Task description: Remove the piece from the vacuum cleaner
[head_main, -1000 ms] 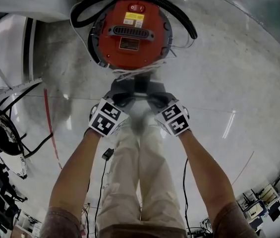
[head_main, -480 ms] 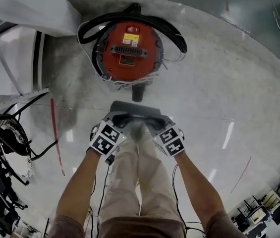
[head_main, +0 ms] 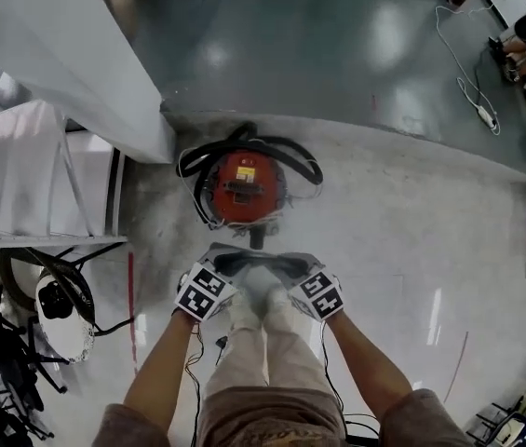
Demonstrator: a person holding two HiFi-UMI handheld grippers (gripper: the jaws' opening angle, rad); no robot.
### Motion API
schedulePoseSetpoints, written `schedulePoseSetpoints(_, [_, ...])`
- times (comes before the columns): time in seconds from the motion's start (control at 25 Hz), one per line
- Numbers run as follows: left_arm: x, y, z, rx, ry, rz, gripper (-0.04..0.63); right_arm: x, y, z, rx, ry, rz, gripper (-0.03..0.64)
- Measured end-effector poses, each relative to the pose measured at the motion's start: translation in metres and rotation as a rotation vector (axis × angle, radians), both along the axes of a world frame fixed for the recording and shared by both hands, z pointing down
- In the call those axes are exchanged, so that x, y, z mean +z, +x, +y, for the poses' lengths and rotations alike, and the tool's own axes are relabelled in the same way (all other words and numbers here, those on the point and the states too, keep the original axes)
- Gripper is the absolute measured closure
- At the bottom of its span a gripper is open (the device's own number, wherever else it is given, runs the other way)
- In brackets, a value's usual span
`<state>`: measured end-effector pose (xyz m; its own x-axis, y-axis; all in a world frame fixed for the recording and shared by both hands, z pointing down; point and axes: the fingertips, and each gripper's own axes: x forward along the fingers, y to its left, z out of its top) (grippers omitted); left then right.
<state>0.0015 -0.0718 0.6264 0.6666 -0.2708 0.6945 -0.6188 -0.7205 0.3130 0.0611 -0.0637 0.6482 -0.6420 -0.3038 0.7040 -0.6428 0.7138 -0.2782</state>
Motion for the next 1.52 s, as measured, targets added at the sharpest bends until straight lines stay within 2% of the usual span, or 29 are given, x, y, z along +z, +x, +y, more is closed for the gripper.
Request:
schedulePoseSetpoints(0.36, [-0.135,-0.008,-0.042,-0.024,0.203,0.045,0.522,-0.140,-0.006,-0.058,0.007,0.190,-0.108,0.566])
schedulePoseSetpoints(0.64, [-0.218,-0.005,-0.062,-0.063,0.357,0.151,0.517,-0.227,-0.002,-0.083,0.064,0.335,-0.175,0.558])
schedulePoseSetpoints(0.76, [-0.243,-0.004,-0.062,-0.065,0.414,0.171,0.516,-0.252,0.000,-0.083,0.084,0.365,-0.217,0.554])
schedulePoseSetpoints(0.88, [-0.256,-0.002,-0.061,-0.070,0.450,0.172,0.517,-0.264,0.002,-0.080,0.102,0.377,-0.240,0.554])
schedulePoseSetpoints(1.04, [-0.259,-0.003,-0.059,-0.093,0.460,0.173,0.517,-0.265,0.002,-0.075,0.120,0.382,-0.240,0.554])
schedulePoseSetpoints(1.28, [-0.270,-0.007,-0.040,-0.152,0.499,0.219,0.515,-0.279,-0.001,-0.057,0.128,0.447,-0.234,0.555])
schedulePoseSetpoints(1.52, [-0.264,-0.009,-0.019,-0.200,0.507,0.257,0.517,-0.277,-0.002,-0.038,0.153,0.487,-0.251,0.557])
